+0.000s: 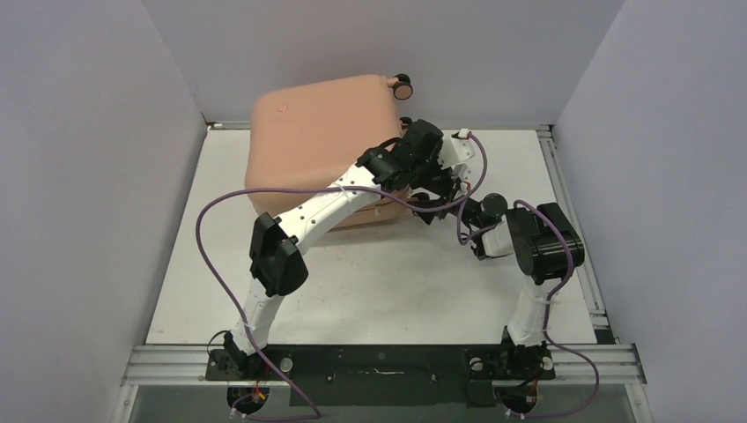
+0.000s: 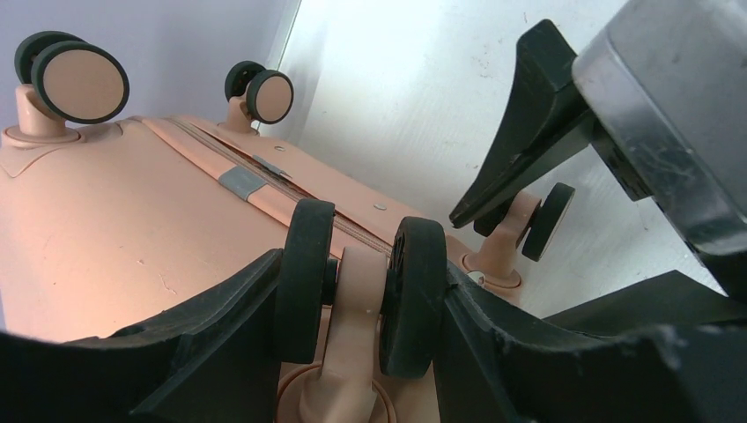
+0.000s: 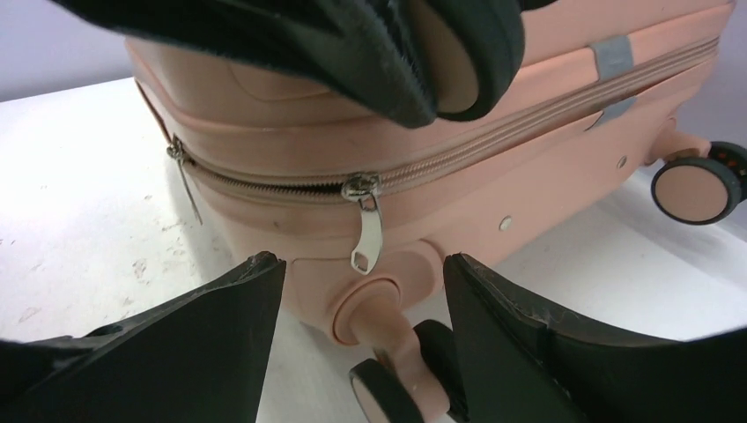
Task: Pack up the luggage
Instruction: Zip the luggage at the center of the board, then reset both arms
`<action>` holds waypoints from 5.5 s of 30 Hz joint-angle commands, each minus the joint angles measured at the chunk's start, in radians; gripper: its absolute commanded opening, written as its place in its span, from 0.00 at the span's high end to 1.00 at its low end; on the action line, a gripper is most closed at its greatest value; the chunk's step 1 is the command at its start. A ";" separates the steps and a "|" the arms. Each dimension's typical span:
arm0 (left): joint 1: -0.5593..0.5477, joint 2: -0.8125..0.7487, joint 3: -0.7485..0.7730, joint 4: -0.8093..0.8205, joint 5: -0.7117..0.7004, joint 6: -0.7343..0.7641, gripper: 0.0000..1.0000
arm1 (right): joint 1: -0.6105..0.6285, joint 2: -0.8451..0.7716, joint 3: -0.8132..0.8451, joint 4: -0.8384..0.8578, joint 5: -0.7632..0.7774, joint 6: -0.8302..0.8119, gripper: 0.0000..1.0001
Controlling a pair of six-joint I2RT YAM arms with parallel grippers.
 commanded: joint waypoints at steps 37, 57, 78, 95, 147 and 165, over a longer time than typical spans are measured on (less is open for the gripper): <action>0.025 -0.138 0.217 0.296 -0.162 -0.115 1.00 | 0.153 -0.049 0.023 0.279 -0.196 0.022 0.95; 0.044 -0.077 0.236 0.289 -0.141 -0.181 1.00 | 0.251 -0.104 -0.013 0.233 -0.134 -0.024 0.95; -0.047 0.025 0.268 0.283 -0.149 -0.203 1.00 | 0.336 -0.117 0.031 -0.094 -0.014 -0.232 0.95; -0.231 0.040 0.207 0.254 -0.186 -0.210 1.00 | 0.221 -0.630 0.014 -1.593 -0.095 -1.313 0.10; 0.376 -0.706 -0.256 0.131 0.253 -0.215 0.04 | 0.109 -0.956 0.381 -2.537 0.428 -1.393 0.10; 1.156 -1.428 -1.194 -0.091 0.825 -0.078 0.04 | 0.073 -1.356 0.293 -2.063 1.143 -0.515 0.10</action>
